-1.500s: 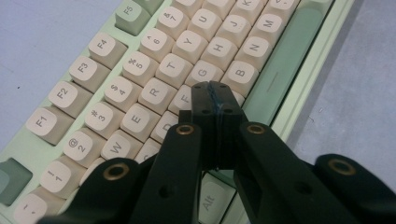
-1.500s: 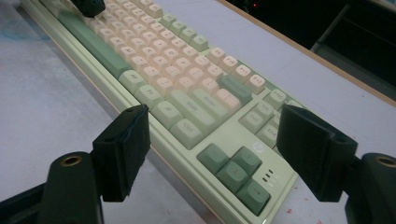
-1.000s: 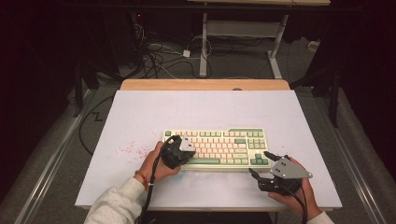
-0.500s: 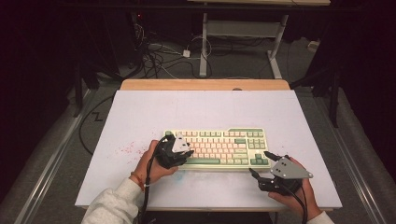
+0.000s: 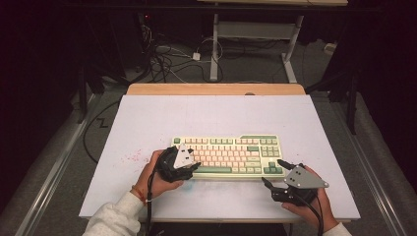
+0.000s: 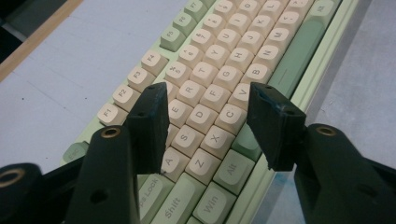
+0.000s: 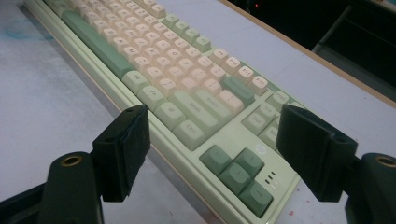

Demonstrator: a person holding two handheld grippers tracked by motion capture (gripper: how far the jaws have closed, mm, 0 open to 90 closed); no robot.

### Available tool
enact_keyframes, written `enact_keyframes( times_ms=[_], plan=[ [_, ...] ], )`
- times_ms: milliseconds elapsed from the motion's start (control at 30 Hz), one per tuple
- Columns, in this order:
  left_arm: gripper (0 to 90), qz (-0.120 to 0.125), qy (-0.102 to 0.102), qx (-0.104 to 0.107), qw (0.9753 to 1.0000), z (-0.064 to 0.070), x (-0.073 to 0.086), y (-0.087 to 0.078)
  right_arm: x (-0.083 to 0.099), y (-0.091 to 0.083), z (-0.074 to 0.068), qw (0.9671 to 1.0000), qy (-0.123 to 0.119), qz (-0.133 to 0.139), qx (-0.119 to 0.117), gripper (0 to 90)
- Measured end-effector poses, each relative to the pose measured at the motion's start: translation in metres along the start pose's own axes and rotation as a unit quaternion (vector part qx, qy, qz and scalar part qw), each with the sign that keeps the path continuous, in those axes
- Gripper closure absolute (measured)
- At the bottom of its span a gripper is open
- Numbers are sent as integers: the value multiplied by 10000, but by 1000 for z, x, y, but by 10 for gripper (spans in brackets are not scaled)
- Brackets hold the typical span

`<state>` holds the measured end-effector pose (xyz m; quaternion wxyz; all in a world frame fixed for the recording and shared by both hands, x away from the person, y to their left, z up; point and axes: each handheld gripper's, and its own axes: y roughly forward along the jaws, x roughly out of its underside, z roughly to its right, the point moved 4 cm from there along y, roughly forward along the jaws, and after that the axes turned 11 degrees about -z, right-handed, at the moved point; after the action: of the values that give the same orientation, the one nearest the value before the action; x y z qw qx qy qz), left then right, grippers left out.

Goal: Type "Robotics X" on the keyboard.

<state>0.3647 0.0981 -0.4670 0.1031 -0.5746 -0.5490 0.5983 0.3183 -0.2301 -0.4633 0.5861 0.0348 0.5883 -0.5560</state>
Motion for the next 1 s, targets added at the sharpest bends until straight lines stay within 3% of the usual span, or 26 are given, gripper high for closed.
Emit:
enact_keyframes(
  times_ms=[133, 300, 400, 567, 867, 1000],
  plan=[
    [519, 137, -109, -23, 9998, -1, 2, -4, 0, 0, 0, 10000, 4, 1, -2, 260],
    [798, 178, -332, 217, 9991, -9, 3, -8, 0, -1, 0, 10000, -4, 19, -4, 260],
    [871, 119, -416, 241, 9988, -13, 4, -9, 0, 0, 0, 10000, -1, -1, -13, 260],
    [875, 13, -570, 397, 9976, -20, 4, -5, 0, 1, -1, 10000, -7, -9, -18, 261],
    [876, -286, -675, 685, 9950, -24, -1, 15, 0, 2, -2, 10000, -14, -37, -38, 261],
    [876, -371, -694, 684, 9946, -25, -2, 20, 0, 3, -2, 10000, -19, -46, -35, 262]
  ],
)
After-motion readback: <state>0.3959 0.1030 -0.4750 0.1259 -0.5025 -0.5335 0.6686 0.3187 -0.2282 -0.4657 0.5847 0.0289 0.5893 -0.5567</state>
